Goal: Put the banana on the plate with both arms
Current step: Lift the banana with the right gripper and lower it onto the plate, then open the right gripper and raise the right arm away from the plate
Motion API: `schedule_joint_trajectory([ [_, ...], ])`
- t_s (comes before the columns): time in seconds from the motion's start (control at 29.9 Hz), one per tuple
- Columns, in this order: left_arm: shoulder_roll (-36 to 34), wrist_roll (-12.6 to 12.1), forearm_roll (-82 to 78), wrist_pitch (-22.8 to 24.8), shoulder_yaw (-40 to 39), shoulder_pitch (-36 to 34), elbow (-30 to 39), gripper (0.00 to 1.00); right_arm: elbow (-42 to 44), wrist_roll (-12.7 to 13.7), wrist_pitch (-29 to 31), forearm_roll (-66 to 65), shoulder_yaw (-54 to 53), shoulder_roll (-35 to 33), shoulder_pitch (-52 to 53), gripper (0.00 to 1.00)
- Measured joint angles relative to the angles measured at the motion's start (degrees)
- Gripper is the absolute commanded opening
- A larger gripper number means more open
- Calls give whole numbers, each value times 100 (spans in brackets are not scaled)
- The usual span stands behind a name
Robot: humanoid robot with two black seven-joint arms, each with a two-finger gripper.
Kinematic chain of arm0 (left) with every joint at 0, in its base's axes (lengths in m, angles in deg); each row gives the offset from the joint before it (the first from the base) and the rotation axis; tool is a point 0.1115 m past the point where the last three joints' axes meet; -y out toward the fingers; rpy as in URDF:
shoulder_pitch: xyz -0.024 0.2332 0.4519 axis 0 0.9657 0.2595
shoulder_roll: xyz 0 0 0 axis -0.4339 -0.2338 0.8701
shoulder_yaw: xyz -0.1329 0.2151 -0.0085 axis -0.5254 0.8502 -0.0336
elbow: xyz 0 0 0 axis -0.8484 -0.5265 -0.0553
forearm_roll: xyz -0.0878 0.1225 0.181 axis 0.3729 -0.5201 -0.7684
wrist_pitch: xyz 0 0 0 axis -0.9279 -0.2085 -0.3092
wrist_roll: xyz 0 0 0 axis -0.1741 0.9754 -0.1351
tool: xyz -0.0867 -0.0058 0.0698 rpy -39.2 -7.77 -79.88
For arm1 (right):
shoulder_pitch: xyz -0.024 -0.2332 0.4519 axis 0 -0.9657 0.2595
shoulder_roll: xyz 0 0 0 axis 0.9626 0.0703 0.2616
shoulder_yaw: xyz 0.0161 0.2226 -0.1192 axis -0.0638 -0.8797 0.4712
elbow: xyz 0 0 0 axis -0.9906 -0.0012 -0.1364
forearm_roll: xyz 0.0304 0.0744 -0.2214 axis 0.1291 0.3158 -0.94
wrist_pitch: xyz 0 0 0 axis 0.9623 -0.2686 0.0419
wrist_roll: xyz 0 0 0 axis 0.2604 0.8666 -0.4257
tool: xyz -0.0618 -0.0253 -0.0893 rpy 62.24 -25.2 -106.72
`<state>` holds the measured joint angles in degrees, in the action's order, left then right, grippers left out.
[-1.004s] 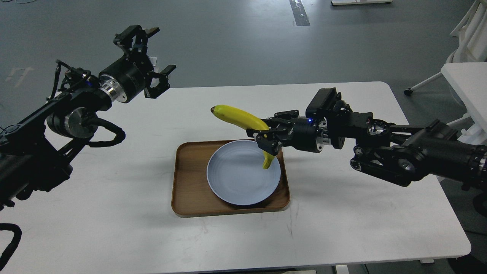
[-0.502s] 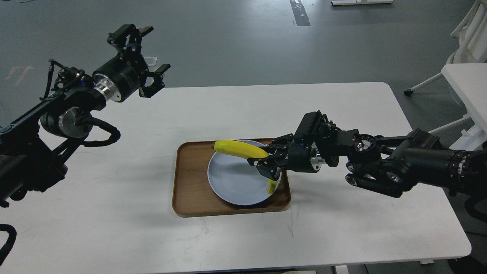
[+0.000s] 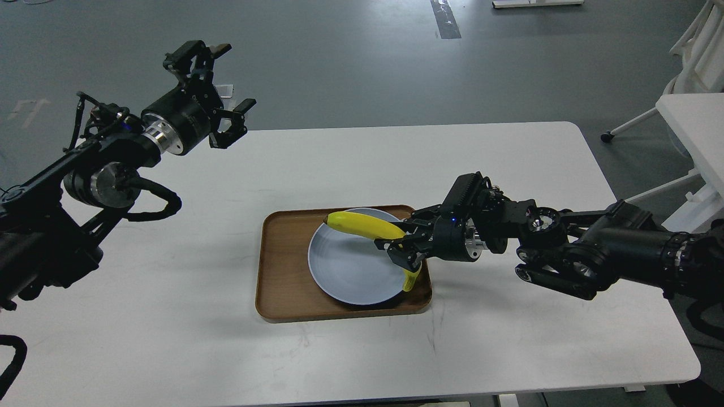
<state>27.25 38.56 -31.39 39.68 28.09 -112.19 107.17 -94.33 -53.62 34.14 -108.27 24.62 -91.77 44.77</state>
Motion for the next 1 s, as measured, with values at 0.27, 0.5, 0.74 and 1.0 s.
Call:
schedule_joint_trajectory([
  [0.27, 31, -4, -1, 2, -2, 0, -8, 98, -26, 35, -11, 173, -375, -24, 26, 100],
  [0.5, 10, -14, 9, 3, -36, -9, -9, 98, -83, 65, 70, 1895, -1155, -92, 385, 100],
  [0.74, 26, -14, 83, 8, -85, 105, -27, 98, -451, 614, 481, 5608, -2088, -270, 690, 100],
  [1.0, 245, -14, 118, 8, -236, 261, -16, 98, -521, 1698, 941, 8636, -3751, -409, 326, 100],
])
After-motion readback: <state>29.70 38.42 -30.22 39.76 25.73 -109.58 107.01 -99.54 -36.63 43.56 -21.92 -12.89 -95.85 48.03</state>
